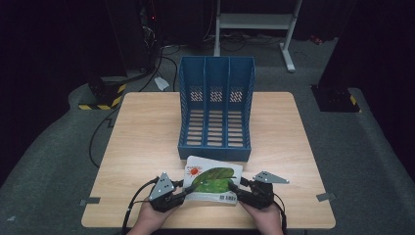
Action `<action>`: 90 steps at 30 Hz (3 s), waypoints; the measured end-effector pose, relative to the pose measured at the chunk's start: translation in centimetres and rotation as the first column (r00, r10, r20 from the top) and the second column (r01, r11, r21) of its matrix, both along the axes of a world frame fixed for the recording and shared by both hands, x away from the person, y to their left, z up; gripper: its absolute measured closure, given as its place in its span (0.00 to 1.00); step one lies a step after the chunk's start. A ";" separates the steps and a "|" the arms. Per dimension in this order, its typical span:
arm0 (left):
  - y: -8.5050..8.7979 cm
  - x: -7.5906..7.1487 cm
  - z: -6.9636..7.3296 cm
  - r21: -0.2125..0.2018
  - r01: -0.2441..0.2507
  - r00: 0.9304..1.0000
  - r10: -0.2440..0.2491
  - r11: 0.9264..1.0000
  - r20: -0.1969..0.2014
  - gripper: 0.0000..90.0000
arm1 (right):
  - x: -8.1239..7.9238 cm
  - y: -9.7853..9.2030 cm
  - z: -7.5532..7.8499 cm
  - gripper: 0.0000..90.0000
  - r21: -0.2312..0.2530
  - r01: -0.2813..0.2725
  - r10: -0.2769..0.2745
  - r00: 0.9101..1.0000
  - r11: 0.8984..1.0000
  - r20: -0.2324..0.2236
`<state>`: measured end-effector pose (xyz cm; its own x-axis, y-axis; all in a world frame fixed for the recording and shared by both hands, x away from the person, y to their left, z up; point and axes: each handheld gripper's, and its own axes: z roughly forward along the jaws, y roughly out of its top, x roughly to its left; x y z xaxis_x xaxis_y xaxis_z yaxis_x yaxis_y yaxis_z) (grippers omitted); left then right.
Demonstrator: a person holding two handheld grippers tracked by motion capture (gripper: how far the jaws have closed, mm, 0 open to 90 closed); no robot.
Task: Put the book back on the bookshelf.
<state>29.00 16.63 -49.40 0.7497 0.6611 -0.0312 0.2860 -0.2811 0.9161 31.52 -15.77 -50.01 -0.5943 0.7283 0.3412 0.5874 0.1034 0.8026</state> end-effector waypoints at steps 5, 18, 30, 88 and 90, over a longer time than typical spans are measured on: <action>-0.3 0.0 -0.2 0.029 -0.008 1.000 0.008 1.000 0.001 0.77 | -0.4 -0.2 0.6 0.58 -0.022 0.015 -0.014 0.998 1.000 0.054; -0.8 0.4 -0.6 0.070 -0.026 1.000 0.025 0.997 0.009 0.78 | -0.7 -0.3 1.4 0.59 -0.053 0.023 -0.015 0.989 0.998 0.150; -1.1 0.4 -1.5 0.134 -0.007 1.000 0.006 0.991 0.005 0.78 | -1.6 -0.6 1.5 0.58 -0.077 0.006 0.009 0.981 0.997 0.192; 4.7 0.1 -1.4 0.106 -0.237 0.970 0.242 0.966 -0.035 0.56 | 0.4 2.1 3.4 0.83 -0.138 -0.272 0.302 0.905 0.952 0.300; 4.8 0.2 -1.4 0.110 -0.241 0.969 0.246 0.964 -0.035 0.56 | 0.1 2.4 3.5 0.83 -0.158 -0.259 0.297 0.906 0.953 0.302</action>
